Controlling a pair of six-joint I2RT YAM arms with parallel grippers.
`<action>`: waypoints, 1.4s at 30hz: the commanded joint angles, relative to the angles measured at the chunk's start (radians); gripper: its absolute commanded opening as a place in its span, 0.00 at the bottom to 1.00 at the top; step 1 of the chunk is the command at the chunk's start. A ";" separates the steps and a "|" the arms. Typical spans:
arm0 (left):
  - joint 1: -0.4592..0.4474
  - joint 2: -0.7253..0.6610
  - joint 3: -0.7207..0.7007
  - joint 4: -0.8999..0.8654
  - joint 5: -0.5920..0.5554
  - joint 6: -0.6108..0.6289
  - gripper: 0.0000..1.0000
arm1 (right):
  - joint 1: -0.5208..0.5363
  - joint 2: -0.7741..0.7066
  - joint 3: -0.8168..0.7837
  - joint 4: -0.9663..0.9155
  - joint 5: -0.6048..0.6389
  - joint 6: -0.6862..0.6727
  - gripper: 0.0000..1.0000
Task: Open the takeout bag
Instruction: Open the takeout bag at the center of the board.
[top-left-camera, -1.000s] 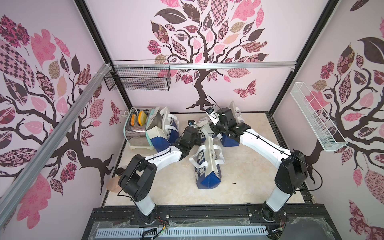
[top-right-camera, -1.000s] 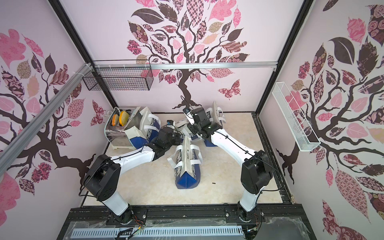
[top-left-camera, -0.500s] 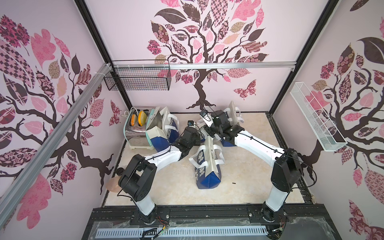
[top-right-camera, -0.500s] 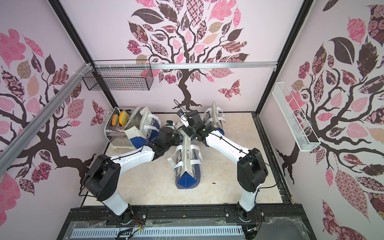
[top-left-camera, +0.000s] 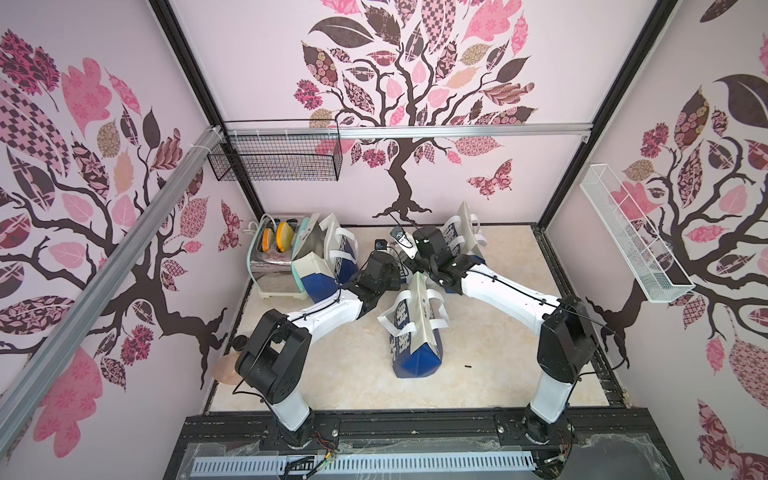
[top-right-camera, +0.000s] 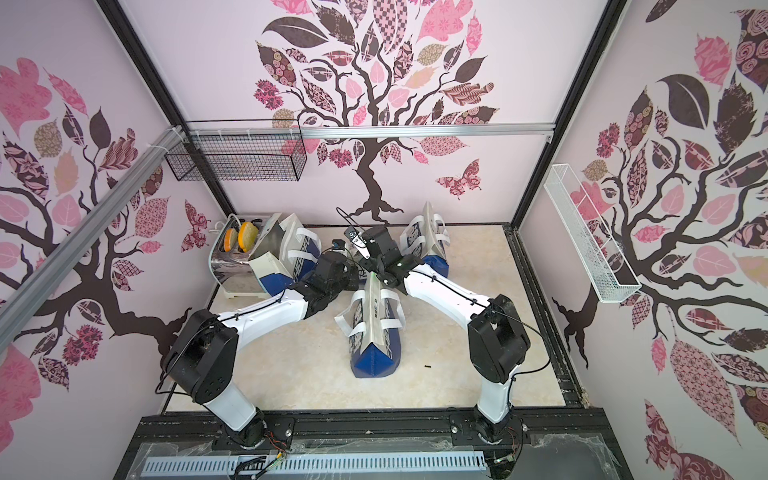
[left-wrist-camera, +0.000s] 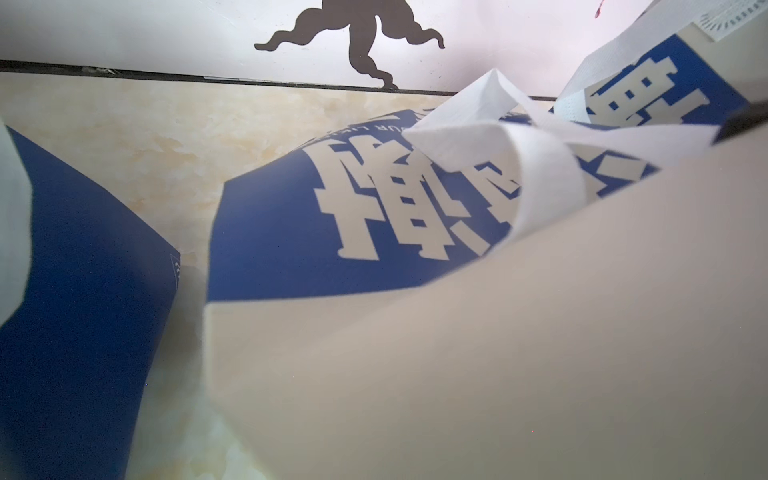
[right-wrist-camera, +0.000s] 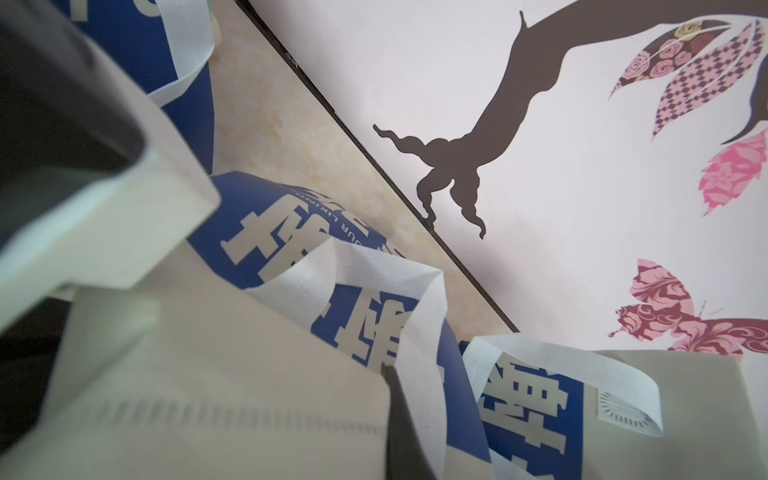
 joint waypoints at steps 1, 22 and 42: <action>0.002 -0.032 0.077 -0.082 0.012 -0.061 0.00 | 0.003 0.011 0.051 -0.011 0.108 -0.010 0.00; 0.084 0.114 0.208 -0.438 0.106 -0.233 0.00 | -0.009 0.055 0.385 -0.068 0.266 -0.432 0.00; 0.091 0.029 0.249 -0.416 0.269 -0.170 0.00 | -0.169 0.066 0.696 -0.522 -0.220 0.336 0.00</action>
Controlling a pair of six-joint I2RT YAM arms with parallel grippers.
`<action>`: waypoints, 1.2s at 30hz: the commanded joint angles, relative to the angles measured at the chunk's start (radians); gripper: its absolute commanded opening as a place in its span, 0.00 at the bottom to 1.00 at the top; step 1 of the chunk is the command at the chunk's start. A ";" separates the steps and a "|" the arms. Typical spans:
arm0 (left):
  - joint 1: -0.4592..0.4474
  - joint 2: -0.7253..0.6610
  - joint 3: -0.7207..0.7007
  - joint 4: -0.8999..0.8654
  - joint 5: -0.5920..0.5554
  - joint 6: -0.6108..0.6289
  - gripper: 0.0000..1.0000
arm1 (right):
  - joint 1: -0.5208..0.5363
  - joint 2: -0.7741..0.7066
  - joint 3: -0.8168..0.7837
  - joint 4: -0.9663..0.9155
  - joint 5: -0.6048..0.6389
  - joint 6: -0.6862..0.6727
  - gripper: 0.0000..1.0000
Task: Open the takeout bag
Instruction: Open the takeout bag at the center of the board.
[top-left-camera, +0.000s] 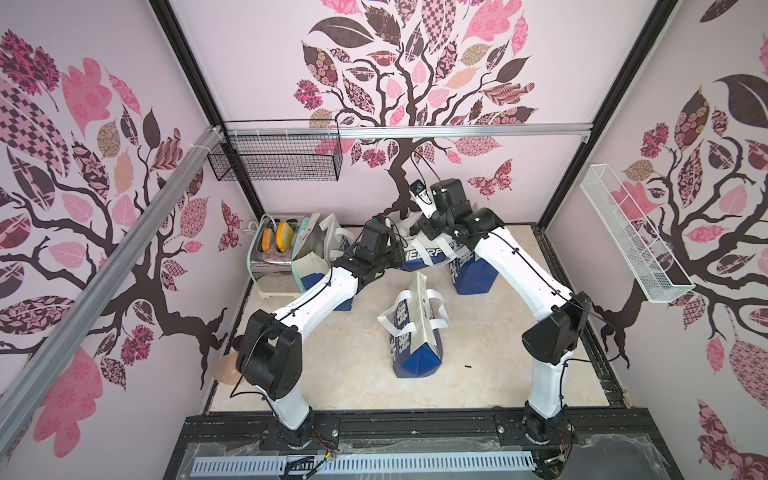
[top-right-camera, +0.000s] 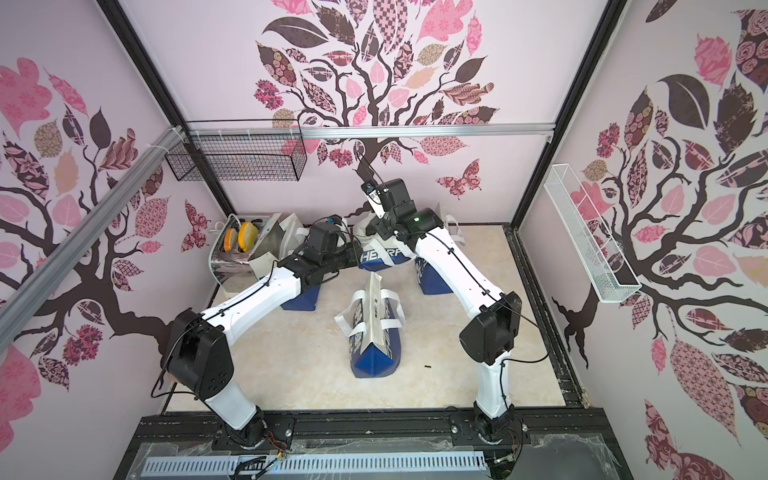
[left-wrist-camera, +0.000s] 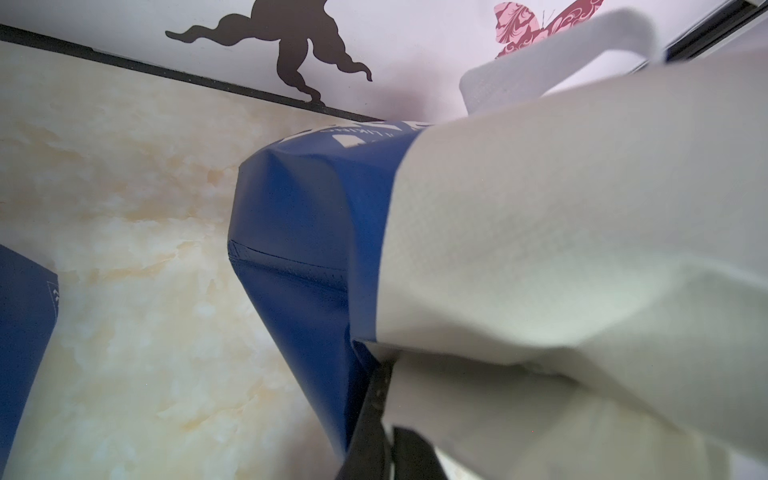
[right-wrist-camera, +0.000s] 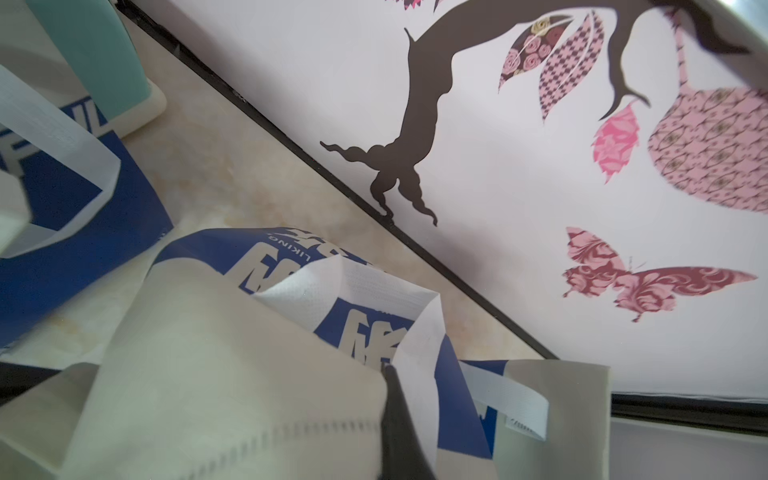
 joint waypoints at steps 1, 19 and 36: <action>0.026 0.008 -0.041 -0.166 0.015 0.012 0.00 | -0.043 -0.068 0.081 -0.008 -0.148 0.219 0.00; 0.143 0.037 0.038 -0.315 0.175 -0.239 0.00 | -0.079 -0.019 0.094 -0.161 -0.523 0.441 0.00; 0.152 0.046 0.113 -0.313 0.229 -0.510 0.00 | -0.059 -0.075 0.028 -0.124 -0.421 0.385 0.43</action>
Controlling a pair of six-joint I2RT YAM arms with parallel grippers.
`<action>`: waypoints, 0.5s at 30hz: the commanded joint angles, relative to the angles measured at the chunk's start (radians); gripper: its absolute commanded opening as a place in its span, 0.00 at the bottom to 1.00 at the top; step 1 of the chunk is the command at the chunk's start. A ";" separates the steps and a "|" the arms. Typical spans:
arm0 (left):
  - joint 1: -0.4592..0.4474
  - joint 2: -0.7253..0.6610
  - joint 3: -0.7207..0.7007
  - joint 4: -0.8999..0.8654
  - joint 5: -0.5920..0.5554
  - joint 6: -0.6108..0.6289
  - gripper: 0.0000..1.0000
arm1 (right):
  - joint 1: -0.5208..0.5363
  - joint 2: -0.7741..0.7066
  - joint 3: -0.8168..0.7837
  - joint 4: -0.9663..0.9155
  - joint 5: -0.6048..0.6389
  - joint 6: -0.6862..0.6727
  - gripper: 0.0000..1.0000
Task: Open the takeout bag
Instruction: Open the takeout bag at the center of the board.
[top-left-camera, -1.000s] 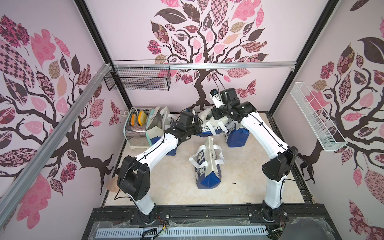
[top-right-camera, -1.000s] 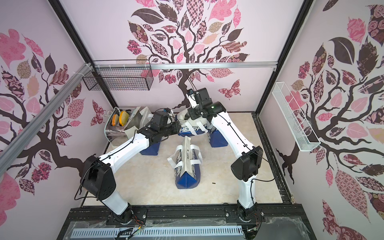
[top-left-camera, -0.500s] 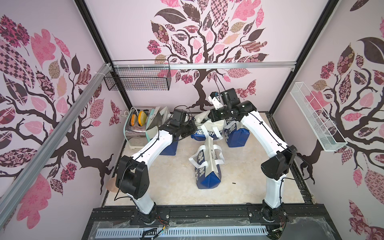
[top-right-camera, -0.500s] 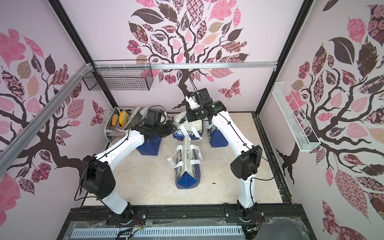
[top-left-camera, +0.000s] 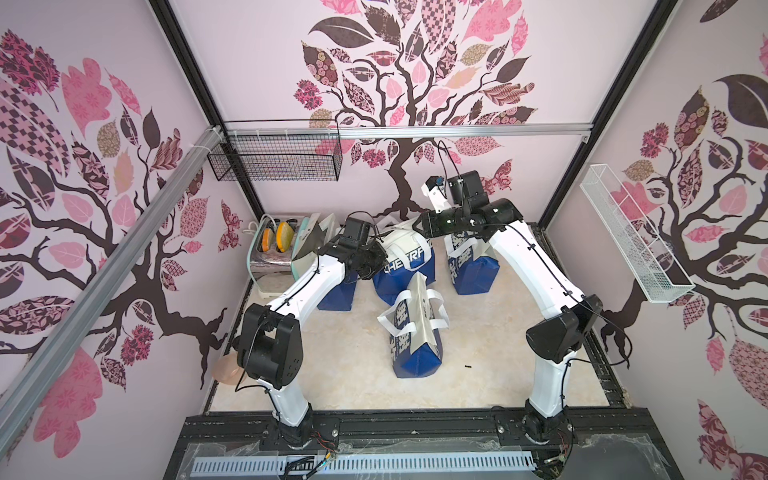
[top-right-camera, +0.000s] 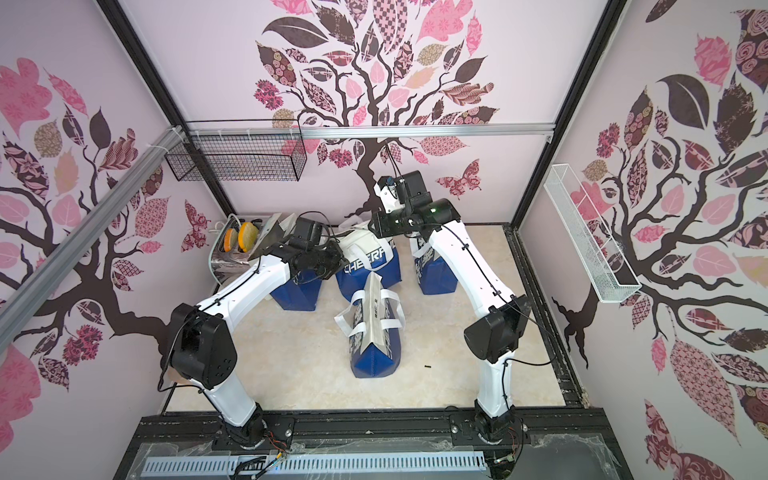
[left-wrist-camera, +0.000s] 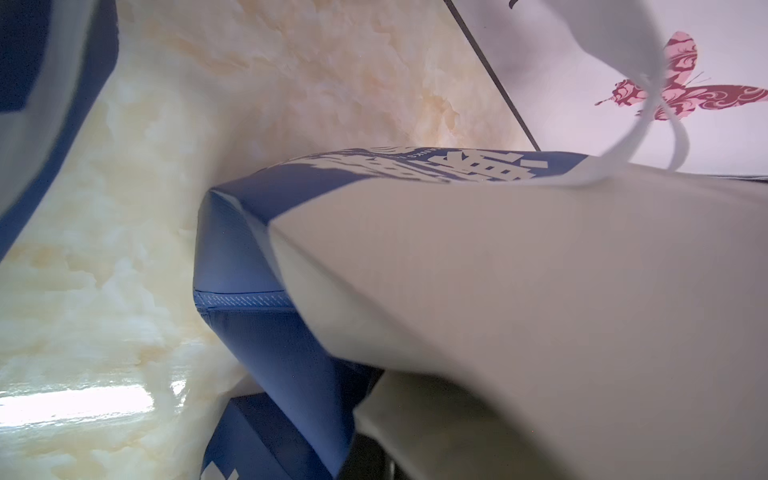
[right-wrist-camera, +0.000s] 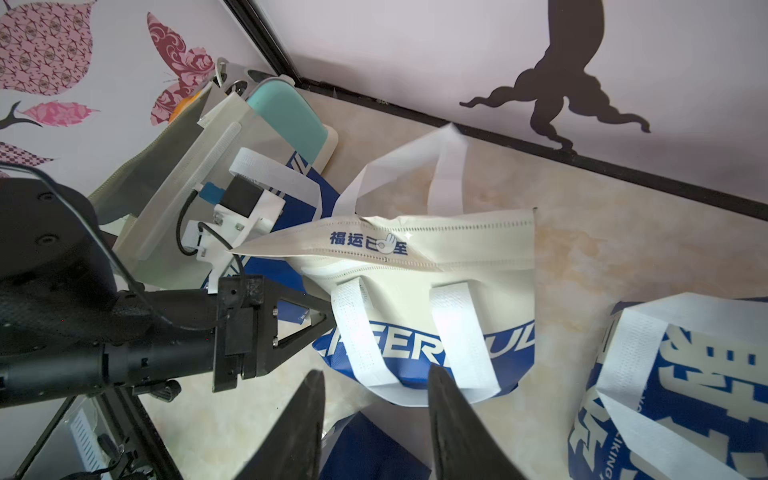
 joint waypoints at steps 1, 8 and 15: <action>0.004 -0.006 0.029 -0.014 0.005 -0.059 0.00 | 0.017 -0.064 -0.056 0.057 0.077 -0.069 0.43; 0.004 0.004 0.041 -0.053 0.001 -0.021 0.00 | 0.123 -0.179 -0.459 0.427 0.292 -0.435 0.42; 0.004 -0.005 0.039 -0.083 -0.019 0.026 0.00 | 0.170 -0.200 -0.592 0.713 0.379 -0.510 0.41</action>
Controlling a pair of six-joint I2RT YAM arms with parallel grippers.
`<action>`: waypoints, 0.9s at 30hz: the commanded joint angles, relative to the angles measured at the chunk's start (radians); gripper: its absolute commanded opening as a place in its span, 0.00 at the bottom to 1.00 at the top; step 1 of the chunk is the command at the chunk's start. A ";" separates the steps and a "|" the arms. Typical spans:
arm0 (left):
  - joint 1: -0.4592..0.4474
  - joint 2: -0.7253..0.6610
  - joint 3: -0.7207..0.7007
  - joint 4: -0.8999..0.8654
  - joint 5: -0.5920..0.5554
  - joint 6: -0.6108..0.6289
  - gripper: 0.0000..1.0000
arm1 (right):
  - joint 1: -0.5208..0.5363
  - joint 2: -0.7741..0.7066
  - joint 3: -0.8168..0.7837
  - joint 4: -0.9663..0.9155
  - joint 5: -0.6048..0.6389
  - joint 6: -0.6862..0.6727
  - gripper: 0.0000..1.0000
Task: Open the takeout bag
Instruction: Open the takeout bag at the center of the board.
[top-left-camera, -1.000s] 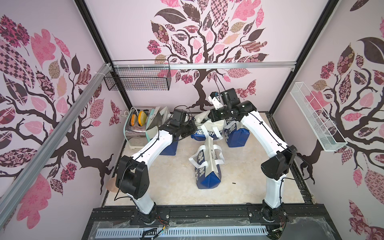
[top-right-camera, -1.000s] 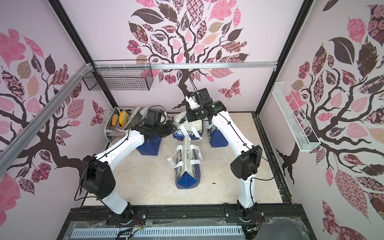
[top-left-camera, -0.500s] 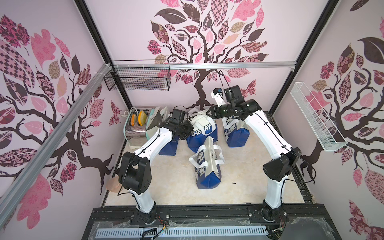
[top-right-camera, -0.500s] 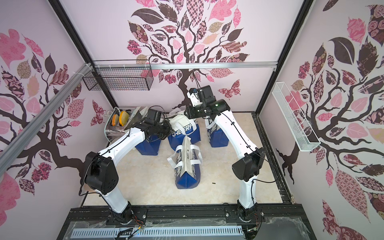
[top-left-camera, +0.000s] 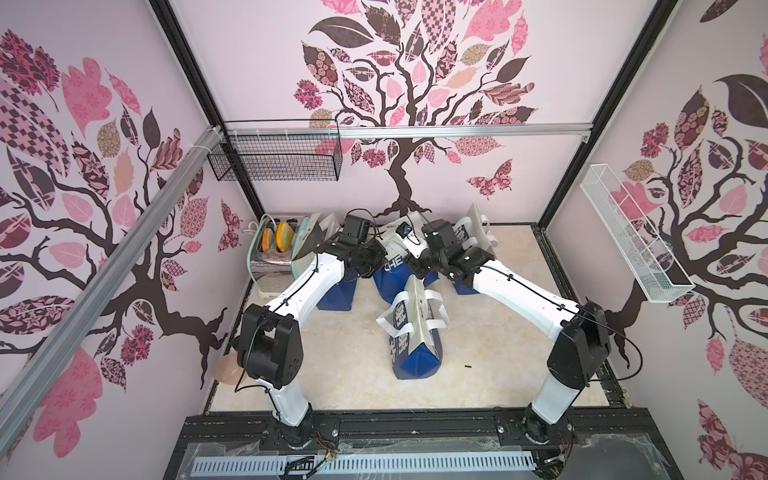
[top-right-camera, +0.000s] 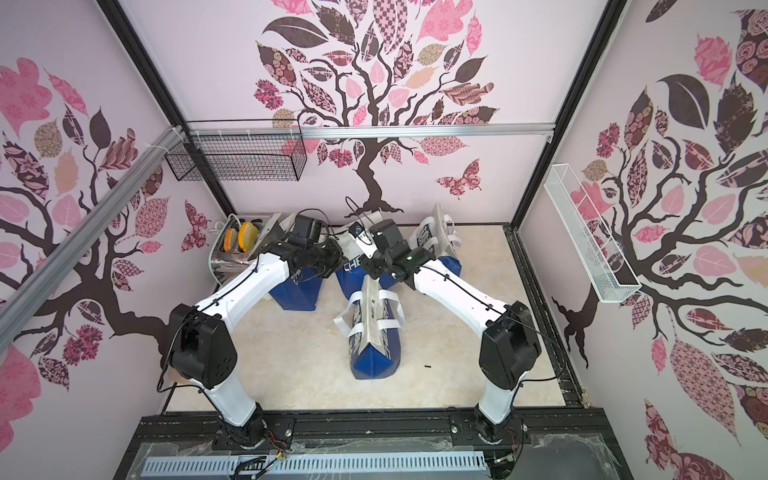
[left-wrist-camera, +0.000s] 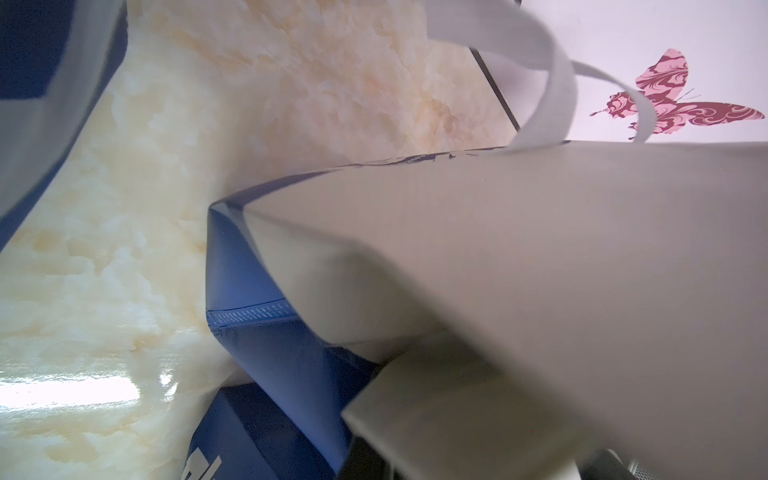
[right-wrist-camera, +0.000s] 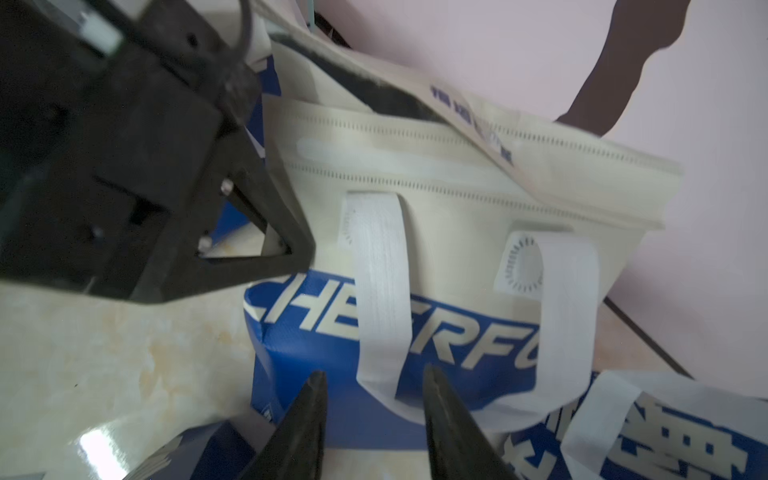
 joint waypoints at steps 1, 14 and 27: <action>0.003 -0.006 0.006 -0.049 -0.020 0.043 0.00 | -0.010 -0.006 0.054 0.185 0.079 -0.077 0.40; 0.003 -0.022 -0.002 -0.078 -0.038 0.082 0.00 | 0.004 0.044 0.084 0.203 0.091 -0.158 0.35; 0.003 -0.017 0.010 -0.097 -0.042 0.113 0.00 | 0.023 0.022 0.011 0.225 0.089 -0.192 0.40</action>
